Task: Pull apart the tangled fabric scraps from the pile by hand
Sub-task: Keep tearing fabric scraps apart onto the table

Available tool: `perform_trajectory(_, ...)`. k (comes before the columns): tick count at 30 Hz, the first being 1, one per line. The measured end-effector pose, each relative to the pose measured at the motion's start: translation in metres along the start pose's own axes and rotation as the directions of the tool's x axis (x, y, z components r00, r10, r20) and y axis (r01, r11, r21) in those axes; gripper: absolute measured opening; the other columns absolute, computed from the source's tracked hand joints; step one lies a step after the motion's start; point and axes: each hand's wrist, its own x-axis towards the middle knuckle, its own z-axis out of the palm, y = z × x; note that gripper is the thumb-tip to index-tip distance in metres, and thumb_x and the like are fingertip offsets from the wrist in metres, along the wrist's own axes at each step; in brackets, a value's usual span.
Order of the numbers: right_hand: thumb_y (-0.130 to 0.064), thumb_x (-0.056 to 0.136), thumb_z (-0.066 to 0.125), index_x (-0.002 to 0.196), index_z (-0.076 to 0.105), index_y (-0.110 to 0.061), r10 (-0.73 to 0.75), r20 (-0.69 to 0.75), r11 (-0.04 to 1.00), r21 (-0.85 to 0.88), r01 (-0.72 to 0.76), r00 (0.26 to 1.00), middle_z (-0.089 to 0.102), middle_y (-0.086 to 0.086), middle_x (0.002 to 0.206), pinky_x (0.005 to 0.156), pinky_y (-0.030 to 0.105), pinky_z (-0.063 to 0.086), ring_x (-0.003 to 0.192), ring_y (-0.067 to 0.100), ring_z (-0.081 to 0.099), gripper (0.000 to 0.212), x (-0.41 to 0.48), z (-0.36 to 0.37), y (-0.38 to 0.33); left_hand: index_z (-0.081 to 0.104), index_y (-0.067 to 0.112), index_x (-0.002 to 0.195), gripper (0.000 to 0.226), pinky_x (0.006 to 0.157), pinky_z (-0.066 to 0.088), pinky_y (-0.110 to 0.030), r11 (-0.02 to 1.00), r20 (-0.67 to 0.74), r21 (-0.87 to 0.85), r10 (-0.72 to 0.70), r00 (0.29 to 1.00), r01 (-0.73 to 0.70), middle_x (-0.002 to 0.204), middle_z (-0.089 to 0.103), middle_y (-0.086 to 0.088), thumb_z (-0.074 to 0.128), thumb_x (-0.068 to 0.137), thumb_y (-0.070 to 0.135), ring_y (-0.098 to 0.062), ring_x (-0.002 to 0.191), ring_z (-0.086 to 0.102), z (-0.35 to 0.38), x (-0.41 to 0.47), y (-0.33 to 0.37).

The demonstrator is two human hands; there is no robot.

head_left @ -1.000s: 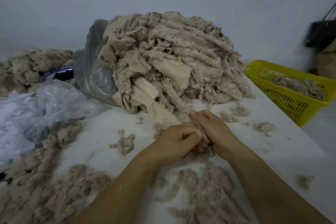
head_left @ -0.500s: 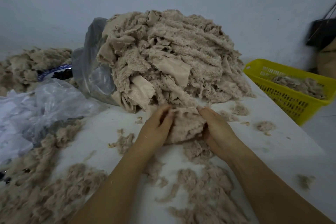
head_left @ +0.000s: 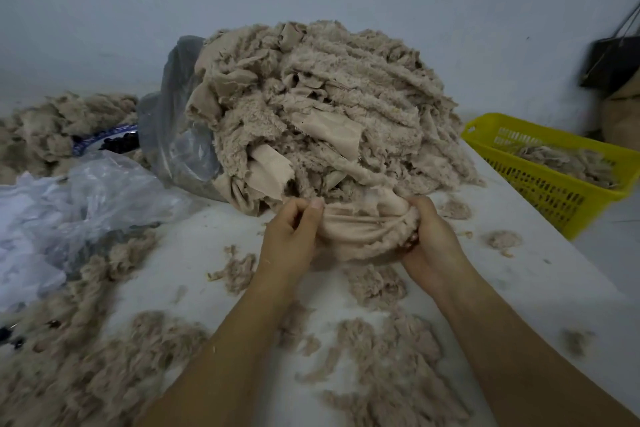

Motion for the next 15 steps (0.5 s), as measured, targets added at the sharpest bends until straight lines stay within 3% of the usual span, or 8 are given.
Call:
perform_trajectory(2, -0.021, 0.096, 0.052, 0.099, 0.067, -0.001, -0.018, 0.035, 0.997, -0.077, 0.021, 0.999, 0.069, 0.024, 0.094, 0.082, 0.042, 0.054, 0.085, 0.033, 0.066, 0.025, 0.0, -0.002, 0.0, 0.063, 0.021, 0.07, 0.031, 0.037, 0.028, -0.019, 0.98, 0.083, -0.168, -0.091, 0.992, 0.104, 0.043, 0.043, 0.002, 0.059, 0.099, 0.03, -0.011, 0.035, 0.034, 0.003, -0.003, 0.004)
perform_trajectory(3, -0.019, 0.096, 0.051, 0.102, 0.064, 0.006, -0.043, 0.083, 0.989, -0.136, 0.054, 0.996, 0.065, 0.027, 0.097, 0.083, 0.045, 0.053, 0.09, 0.036, 0.063, 0.029, -0.002, -0.003, 0.001, 0.064, 0.022, 0.069, 0.032, 0.037, 0.026, -0.019, 0.961, 0.122, -0.233, -0.124, 0.985, 0.149, 0.041, 0.04, -0.001, 0.059, 0.099, 0.029, -0.013, 0.033, 0.031, 0.003, -0.003, 0.006)
perform_trajectory(6, -0.027, 0.1, 0.05, 0.118, 0.055, 0.011, -0.089, 0.292, 0.937, -0.299, 0.18, 0.952, 0.061, 0.031, 0.102, 0.074, 0.041, 0.053, 0.091, 0.035, 0.06, 0.043, -0.009, 0.002, 0.012, 0.065, 0.028, 0.063, 0.038, 0.038, 0.026, -0.022, 0.939, 0.205, -0.283, -0.141, 0.969, 0.197, 0.042, 0.042, -0.003, 0.056, 0.1, 0.025, -0.014, 0.034, 0.031, 0.008, -0.006, 0.009)
perform_trajectory(9, -0.045, 0.1, 0.047, 0.105, 0.071, -0.006, -0.027, 0.516, 0.901, -0.359, 0.245, 0.856, 0.071, 0.014, 0.087, 0.085, 0.031, 0.054, 0.092, 0.024, 0.068, 0.046, -0.017, 0.008, 0.023, 0.067, 0.031, 0.064, 0.035, 0.043, 0.035, -0.022, 0.956, 0.273, -0.238, -0.105, 0.956, 0.173, 0.046, 0.049, -0.006, 0.059, 0.098, 0.028, -0.015, 0.039, 0.039, 0.015, -0.012, 0.008)
perform_trajectory(11, -0.053, 0.095, 0.047, 0.097, 0.076, -0.014, 0.0, 0.527, 0.899, -0.372, 0.23, 0.85, 0.072, 0.011, 0.077, 0.085, 0.027, 0.055, 0.088, 0.022, 0.07, 0.049, -0.02, 0.012, 0.025, 0.066, 0.032, 0.065, 0.034, 0.047, 0.039, -0.019, 0.967, 0.323, -0.204, -0.081, 0.943, 0.152, 0.046, 0.051, -0.004, 0.057, 0.098, 0.028, -0.013, 0.039, 0.043, 0.016, -0.015, 0.007)
perform_trajectory(15, -0.038, 0.099, 0.049, 0.121, 0.066, -0.006, -0.102, 0.335, 0.944, -0.265, 0.198, 0.937, 0.074, 0.013, 0.105, 0.087, 0.035, 0.058, 0.103, 0.026, 0.07, 0.042, -0.011, 0.009, 0.021, 0.056, 0.034, 0.067, 0.039, 0.046, 0.038, -0.019, 0.998, 0.34, 0.054, -0.035, 0.94, 0.018, 0.045, 0.053, 0.001, 0.049, 0.103, 0.02, -0.012, 0.039, 0.047, 0.019, -0.015, 0.002)
